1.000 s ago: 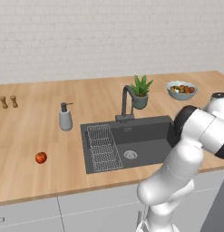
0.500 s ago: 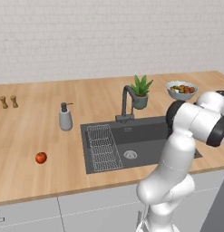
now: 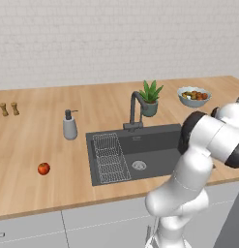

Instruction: Put the colander in the sink, put the apple in the colander, and turn on the sink faucet and pour water over the colander.

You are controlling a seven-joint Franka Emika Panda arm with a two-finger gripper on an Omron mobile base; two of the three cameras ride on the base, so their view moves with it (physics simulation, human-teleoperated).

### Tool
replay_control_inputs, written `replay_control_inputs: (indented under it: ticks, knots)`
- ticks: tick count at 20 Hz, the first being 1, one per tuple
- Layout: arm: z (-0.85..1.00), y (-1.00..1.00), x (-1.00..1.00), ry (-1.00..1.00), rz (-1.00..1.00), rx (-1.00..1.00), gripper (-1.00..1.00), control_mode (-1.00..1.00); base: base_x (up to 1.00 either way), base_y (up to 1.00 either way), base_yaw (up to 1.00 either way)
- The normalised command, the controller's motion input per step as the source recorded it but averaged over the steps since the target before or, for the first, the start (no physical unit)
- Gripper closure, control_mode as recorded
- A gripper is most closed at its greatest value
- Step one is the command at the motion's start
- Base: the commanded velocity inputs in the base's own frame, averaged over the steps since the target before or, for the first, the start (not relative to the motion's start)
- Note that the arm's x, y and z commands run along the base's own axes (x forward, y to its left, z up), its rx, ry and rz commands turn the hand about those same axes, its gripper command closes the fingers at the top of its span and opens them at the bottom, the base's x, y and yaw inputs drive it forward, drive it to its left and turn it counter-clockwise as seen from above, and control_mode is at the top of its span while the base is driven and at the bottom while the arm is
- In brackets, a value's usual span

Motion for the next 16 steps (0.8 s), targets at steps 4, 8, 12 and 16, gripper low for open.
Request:
replay_control_inputs:
  ticks: [4,8,12,16]
  knots:
    - [0.36,0.55,-0.45,0.04,0.64,-0.01,1.00,-1.00,0.00,0.00,0.00]
    - [0.37,0.61,-0.31,0.09,0.81,-0.07,1.00,-1.00,0.00,0.00,0.00]
    - [0.34,0.52,-0.34,0.00,0.82,-0.05,1.00,-1.00,0.00,0.00,0.00]
    - [0.21,0.51,-0.10,0.00,0.85,-0.03,1.00,-1.00,0.00,0.00,0.00]
